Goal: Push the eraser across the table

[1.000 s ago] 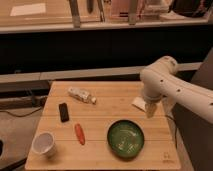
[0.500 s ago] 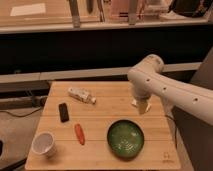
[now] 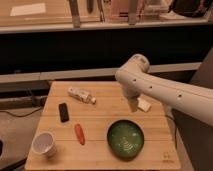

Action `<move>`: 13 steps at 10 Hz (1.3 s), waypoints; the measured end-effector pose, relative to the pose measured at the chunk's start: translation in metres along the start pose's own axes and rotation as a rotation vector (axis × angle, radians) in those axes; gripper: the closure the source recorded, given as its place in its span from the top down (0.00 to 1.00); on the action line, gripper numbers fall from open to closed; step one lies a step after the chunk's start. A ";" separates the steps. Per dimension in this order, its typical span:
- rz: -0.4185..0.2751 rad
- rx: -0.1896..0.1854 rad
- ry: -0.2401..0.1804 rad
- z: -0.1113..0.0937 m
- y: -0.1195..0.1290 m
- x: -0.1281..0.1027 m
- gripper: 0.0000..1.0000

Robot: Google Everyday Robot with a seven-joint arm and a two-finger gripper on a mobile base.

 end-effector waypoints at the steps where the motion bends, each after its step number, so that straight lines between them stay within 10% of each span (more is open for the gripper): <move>1: -0.021 0.008 0.000 0.002 -0.007 -0.014 0.80; 13: -0.170 0.058 -0.036 0.026 -0.048 -0.085 0.80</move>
